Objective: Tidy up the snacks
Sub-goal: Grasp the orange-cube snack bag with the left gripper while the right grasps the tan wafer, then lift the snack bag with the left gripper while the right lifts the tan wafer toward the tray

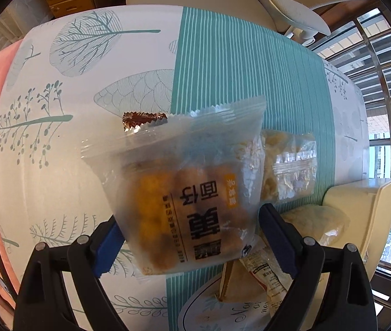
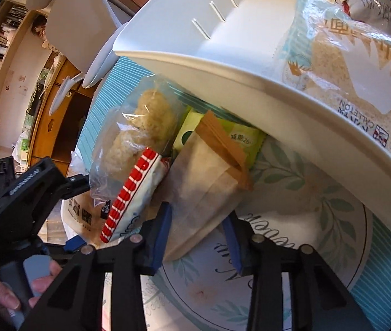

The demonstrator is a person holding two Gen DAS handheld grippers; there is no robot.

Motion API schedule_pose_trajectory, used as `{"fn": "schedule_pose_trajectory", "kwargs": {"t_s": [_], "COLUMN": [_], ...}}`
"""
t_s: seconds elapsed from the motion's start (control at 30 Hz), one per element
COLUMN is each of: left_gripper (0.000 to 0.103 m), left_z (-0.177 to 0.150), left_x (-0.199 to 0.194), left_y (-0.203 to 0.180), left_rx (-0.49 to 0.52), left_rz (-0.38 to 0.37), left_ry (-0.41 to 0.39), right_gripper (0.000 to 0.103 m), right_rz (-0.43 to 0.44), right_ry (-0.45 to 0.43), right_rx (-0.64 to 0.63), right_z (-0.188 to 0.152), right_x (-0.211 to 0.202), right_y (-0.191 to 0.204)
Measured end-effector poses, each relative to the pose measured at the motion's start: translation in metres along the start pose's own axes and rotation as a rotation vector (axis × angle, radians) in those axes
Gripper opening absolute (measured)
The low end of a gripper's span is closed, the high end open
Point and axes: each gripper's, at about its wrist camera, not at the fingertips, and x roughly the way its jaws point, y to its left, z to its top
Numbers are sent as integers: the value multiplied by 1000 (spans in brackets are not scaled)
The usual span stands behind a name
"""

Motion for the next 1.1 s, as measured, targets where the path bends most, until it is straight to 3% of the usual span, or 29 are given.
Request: {"fn": "schedule_pose_trajectory", "kwargs": {"t_s": [0.2, 0.63, 1.1], "left_gripper": [91, 73, 72], "left_z": [7, 7, -45], "left_x": [9, 7, -21], "left_y": [-2, 12, 40], "left_rx": [-10, -20, 0], "left_rz": [8, -6, 37], "left_ry": [-16, 9, 63], "right_gripper": [24, 17, 12], "right_rz": [52, 113, 80], "right_ry": [-5, 40, 98], "right_rx": [-50, -116, -191], "right_z": [3, 4, -15], "right_x": [-9, -18, -43], "right_y": [4, 17, 21]}}
